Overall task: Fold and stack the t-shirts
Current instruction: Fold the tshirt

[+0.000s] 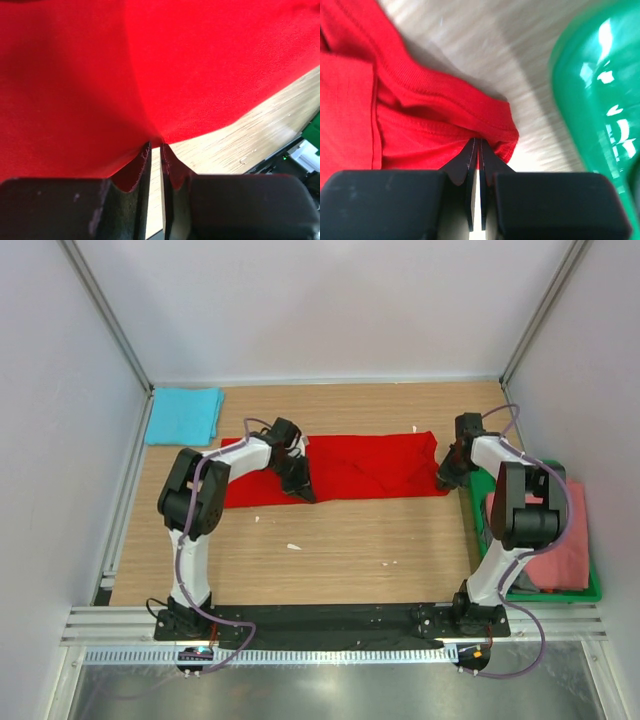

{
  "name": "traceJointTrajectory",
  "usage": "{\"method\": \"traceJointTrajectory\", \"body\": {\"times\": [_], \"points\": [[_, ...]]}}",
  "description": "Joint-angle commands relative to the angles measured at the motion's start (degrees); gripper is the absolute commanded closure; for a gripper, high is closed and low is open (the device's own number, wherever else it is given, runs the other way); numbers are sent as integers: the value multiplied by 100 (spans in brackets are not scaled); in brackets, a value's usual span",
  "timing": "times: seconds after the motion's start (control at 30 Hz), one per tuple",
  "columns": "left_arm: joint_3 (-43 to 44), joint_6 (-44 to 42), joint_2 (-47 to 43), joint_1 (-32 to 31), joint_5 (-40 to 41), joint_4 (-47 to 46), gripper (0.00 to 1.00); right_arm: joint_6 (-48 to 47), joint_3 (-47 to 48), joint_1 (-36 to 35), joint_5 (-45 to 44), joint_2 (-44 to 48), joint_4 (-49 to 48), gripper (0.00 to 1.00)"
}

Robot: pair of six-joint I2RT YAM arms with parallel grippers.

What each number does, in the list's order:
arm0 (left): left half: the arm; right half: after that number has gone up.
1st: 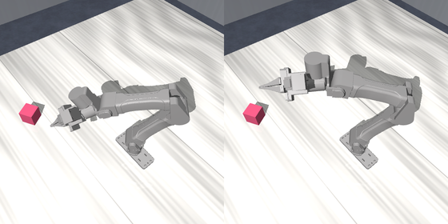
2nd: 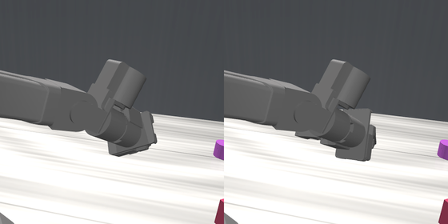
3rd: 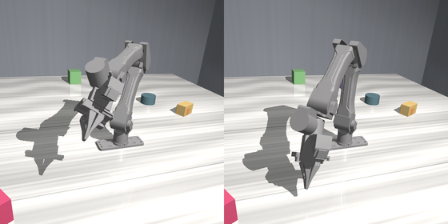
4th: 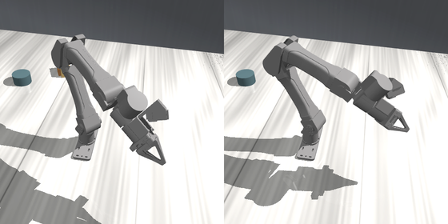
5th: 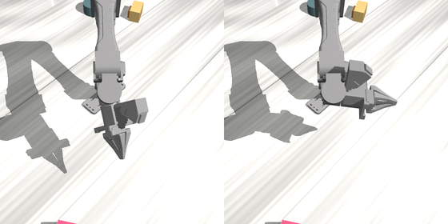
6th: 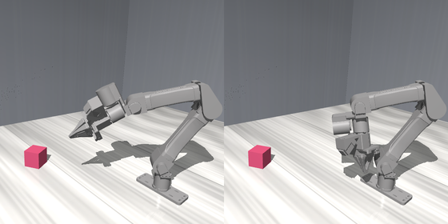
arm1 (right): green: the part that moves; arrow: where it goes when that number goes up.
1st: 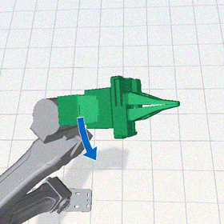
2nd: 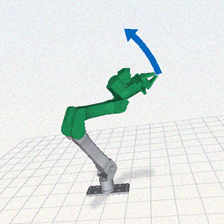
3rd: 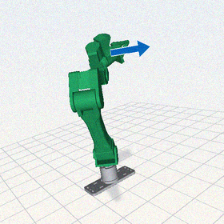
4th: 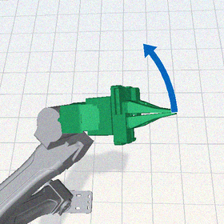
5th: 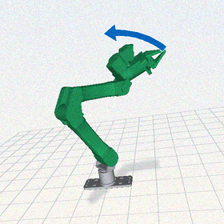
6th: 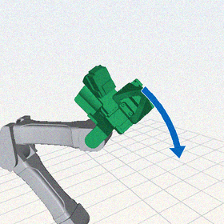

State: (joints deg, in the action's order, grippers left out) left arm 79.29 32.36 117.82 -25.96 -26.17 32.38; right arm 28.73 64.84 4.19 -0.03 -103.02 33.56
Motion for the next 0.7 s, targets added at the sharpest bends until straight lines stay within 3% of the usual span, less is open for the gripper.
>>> {"method": "traceJointTrajectory", "body": {"times": [0.0, 0.23, 0.53, 0.67], "points": [[-316, -134, 66, -24, 227, 32, 86, 27, 213, 38, -1217, -464, 2, 90], [-652, 244, 223, -453, -71, -293, 87, 221, 1600, 21, -1447, -1395, -51, 90], [297, 1334, 400, -1552, -643, -724, 86, 353, 3904, -102, -1640, -2740, 317, 89], [491, 1370, 58, -1492, -565, -532, 84, 177, 4396, -129, -1658, -2837, 440, 86]]}}
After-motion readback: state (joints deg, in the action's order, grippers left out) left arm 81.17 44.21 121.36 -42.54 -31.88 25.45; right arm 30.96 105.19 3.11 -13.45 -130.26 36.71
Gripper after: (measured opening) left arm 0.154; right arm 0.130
